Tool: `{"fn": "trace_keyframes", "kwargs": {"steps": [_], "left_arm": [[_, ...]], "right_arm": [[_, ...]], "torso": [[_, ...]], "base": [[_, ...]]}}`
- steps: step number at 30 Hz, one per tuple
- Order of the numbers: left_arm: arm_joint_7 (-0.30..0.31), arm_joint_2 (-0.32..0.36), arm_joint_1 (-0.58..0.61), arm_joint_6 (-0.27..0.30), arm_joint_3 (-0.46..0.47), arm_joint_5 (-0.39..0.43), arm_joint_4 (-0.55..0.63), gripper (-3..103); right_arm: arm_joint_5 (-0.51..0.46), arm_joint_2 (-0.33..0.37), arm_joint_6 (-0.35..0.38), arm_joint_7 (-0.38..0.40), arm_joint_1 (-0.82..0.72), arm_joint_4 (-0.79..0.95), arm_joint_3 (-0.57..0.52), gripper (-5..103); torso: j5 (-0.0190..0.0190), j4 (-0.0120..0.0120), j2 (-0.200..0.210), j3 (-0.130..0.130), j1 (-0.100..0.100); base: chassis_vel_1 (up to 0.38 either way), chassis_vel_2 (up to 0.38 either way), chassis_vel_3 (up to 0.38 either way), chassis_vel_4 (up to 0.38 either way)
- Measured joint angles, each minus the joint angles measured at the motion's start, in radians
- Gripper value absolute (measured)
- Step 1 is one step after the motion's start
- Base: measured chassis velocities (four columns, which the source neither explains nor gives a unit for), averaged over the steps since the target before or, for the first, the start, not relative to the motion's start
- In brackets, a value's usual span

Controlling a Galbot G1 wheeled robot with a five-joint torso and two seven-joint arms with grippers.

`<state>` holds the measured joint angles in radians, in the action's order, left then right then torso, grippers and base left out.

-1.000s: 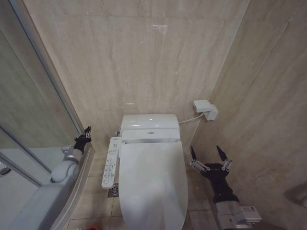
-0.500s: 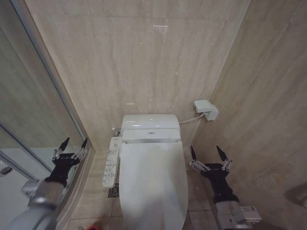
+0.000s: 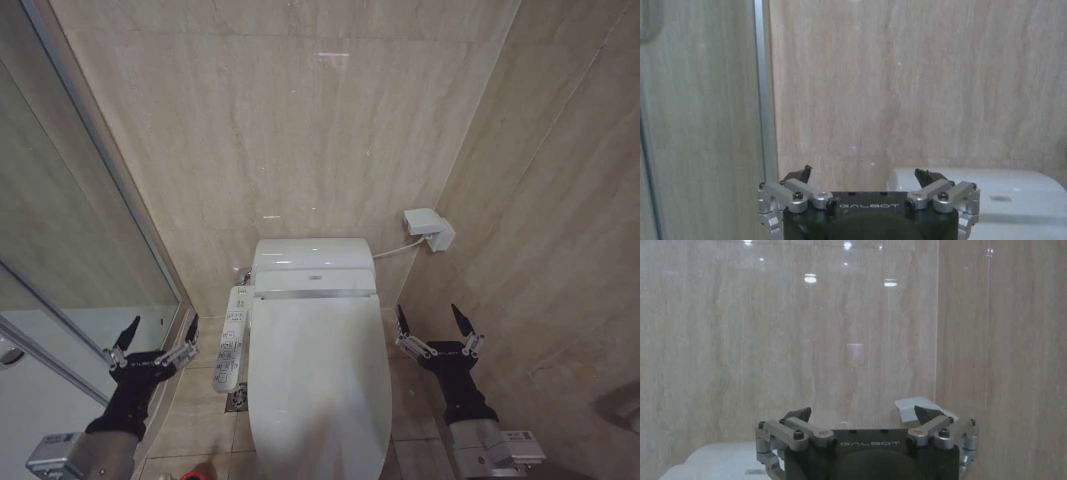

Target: Open the toilet lid, clean the toilet bowl with a toilet brush, close the toilet lid, and flush.

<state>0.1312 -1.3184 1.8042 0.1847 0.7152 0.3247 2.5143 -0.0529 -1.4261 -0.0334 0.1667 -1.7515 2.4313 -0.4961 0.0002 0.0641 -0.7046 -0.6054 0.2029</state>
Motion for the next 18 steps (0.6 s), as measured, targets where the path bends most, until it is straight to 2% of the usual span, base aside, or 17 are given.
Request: {"fn": "trace_keyframes", "kwargs": {"steps": [4, 5, 8, 18], "left_arm": [[-0.047, 0.021, 0.005, -0.062, -0.033, -0.035, -0.005, 100], [-0.047, 0.021, 0.005, -0.062, -0.033, -0.035, -0.005, 100], [-0.088, 0.023, 0.007, -0.128, -0.038, -0.07, -0.008, 100], [-0.093, 0.014, 0.021, -0.145, -0.033, -0.073, -0.011, 100]], "right_arm": [[0.0, 0.0, 0.0, 0.0, 0.0, 0.0, 0.0, 100], [0.0, 0.0, 0.0, 0.0, 0.0, 0.0, 0.0, 100], [0.0, 0.0, 0.0, 0.0, 0.0, 0.0, 0.0, 100], [0.0, 0.0, 0.0, 0.0, 0.0, 0.0, 0.0, 100]], "torso": [[-0.0001, 0.0002, 0.0, 0.0, 0.0], [-0.0001, 0.0002, 0.0, 0.0, 0.0], [-0.0001, 0.0001, 0.0, 0.0, 0.0], [-0.0002, 0.0, 0.0, 0.0, 0.0]], "base": [[0.0, 0.0, 0.0, 0.0], [0.0, 0.0, 0.0, 0.0], [0.0, 0.0, 0.0, 0.0], [0.0, 0.0, 0.0, 0.0]]}}
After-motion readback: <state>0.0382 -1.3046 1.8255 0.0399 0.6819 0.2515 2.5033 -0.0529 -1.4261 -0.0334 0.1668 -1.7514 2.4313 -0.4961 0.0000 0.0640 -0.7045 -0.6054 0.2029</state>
